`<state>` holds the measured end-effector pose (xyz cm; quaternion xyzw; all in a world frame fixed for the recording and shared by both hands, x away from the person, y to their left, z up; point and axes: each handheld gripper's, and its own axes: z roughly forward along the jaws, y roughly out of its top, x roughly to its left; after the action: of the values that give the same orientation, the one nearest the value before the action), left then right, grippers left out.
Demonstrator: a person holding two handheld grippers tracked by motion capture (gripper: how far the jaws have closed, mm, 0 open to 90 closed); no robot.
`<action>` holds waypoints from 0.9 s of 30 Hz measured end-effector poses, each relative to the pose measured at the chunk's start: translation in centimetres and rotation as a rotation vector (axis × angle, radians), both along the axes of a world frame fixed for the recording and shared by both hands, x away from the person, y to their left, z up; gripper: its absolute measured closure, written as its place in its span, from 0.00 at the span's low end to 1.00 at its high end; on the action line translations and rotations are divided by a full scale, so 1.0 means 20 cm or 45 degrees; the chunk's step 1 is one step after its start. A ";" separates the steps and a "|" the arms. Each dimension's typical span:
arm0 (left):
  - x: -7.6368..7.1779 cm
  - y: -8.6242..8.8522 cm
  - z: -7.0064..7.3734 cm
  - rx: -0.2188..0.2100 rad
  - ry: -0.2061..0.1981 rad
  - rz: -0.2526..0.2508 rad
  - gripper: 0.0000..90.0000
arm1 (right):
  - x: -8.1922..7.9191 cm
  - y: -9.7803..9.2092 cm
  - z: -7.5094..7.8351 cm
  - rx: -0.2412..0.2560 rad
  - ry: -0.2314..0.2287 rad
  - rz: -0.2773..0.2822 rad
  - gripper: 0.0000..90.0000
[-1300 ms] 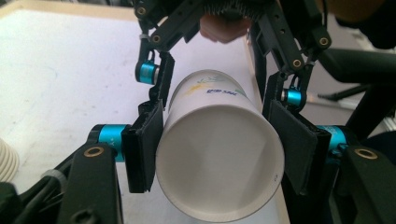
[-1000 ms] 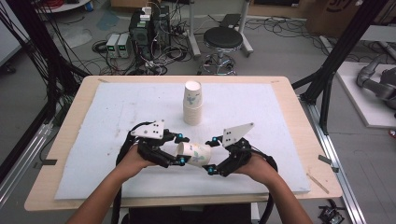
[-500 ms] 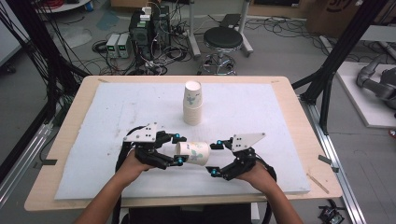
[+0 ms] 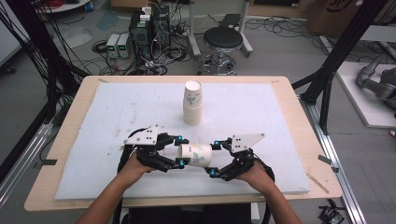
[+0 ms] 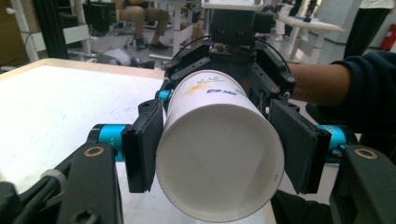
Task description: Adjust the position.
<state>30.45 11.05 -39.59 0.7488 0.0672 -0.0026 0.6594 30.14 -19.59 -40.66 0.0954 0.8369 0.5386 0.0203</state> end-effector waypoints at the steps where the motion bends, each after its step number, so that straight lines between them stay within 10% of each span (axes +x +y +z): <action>1: 0.00 0.00 0.00 -0.003 0.003 -0.006 0.41 | 0.00 0.00 0.00 0.010 -0.005 0.006 0.22; 24: 0.01 0.01 -0.02 -0.100 0.043 -0.040 0.41 | 0.01 -0.03 0.03 0.160 -0.009 0.054 0.41; 27: 0.01 0.01 -0.01 -0.045 0.090 0.038 0.19 | 0.01 -0.03 0.04 0.140 0.013 0.052 0.41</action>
<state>30.67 11.19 -39.78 0.7353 0.1015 -0.0205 0.6698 30.43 -20.10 -39.87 0.0821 0.8079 0.5835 -0.0002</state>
